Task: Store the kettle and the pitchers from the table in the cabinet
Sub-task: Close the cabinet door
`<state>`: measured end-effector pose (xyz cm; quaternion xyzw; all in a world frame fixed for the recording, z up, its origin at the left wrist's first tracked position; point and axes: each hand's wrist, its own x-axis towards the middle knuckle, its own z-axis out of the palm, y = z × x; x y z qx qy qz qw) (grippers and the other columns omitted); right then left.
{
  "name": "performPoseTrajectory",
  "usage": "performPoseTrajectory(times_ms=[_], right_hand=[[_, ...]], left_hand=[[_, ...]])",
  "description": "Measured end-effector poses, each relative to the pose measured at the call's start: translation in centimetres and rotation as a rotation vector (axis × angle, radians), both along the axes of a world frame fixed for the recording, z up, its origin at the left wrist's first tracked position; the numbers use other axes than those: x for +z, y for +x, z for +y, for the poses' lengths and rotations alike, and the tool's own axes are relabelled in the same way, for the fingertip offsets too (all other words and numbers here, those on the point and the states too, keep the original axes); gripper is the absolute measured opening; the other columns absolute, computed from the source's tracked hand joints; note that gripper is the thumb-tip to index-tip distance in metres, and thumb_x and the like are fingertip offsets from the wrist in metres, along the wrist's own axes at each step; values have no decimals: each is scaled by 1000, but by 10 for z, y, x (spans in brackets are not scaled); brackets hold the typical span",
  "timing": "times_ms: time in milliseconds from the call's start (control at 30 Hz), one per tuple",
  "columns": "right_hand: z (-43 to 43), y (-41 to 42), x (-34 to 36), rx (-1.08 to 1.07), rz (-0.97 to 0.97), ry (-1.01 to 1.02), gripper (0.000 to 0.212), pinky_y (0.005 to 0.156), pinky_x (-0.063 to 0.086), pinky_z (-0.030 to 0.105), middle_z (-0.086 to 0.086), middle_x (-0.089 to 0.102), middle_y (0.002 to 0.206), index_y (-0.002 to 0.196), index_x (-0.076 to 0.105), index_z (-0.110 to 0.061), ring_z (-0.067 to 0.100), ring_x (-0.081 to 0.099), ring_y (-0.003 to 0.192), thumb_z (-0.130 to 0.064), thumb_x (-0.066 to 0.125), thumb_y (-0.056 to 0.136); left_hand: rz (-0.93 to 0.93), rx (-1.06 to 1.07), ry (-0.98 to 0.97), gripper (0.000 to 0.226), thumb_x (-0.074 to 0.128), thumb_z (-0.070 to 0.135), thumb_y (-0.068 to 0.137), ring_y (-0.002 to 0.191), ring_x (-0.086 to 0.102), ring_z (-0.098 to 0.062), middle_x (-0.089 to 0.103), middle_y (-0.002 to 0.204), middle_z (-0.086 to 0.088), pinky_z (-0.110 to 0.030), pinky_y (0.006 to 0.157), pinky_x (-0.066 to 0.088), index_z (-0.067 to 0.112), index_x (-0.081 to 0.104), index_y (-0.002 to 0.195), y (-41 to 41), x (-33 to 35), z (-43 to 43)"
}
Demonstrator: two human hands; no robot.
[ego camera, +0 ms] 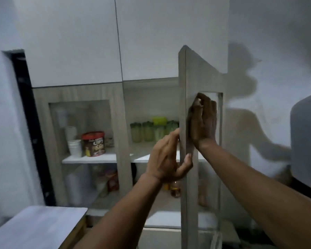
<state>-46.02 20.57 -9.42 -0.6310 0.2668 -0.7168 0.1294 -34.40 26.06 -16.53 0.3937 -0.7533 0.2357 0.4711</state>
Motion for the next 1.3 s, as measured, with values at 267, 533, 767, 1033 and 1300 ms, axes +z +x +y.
performPoseTrajectory(times_ms=[267, 533, 767, 1033, 1300], right_hand=[[-63, 117, -43, -78, 528, -53, 65, 118, 32, 46, 5, 33, 159, 156, 24, -18, 24, 31, 145, -41, 39, 97], [-154, 178, -32, -277, 1026, -28, 80, 120, 21, 51, -5, 2, 168, 157, -8, -38, 24, 10, 154, -53, 41, 95], [-214, 227, -31, -260, 1130, 59, 80, 116, 20, 62, -7, -23, 165, 150, -12, -55, 22, -17, 153, -62, 43, 92], [-288, 275, -47, -377, 1233, 55, 84, 114, 15, 70, 3, -42, 157, 149, -17, -54, 34, -37, 144, -64, 43, 91], [-328, 299, -55, -406, 1242, 96, 96, 108, 0, 78, 5, -55, 147, 142, -30, -56, 37, -51, 133, -64, 49, 88]], left_hand=[[87, 615, 139, 83, 41, 23, 88, 156, 13, -36, 10, 168, -20, -50, 123, 24, -1, 6, 159, 122, -23, -25], [-231, 850, 216, 102, 75, 31, 75, 156, 7, -32, 6, 169, -16, -47, 122, 10, 2, 24, 158, 242, -17, -109], [-298, 963, 406, 102, 44, 52, 100, 145, -39, -27, -46, 154, -13, -41, 112, -34, 4, -32, 150, 287, -12, -183], [-297, 949, 453, 106, 48, 56, 95, 148, -36, -28, -39, 160, -13, -46, 121, -21, 7, -25, 155, 325, -14, -259], [-274, 950, 506, 104, 45, 54, 98, 143, -42, -29, -45, 156, -15, -48, 121, -20, 6, -30, 152, 335, -16, -309]])
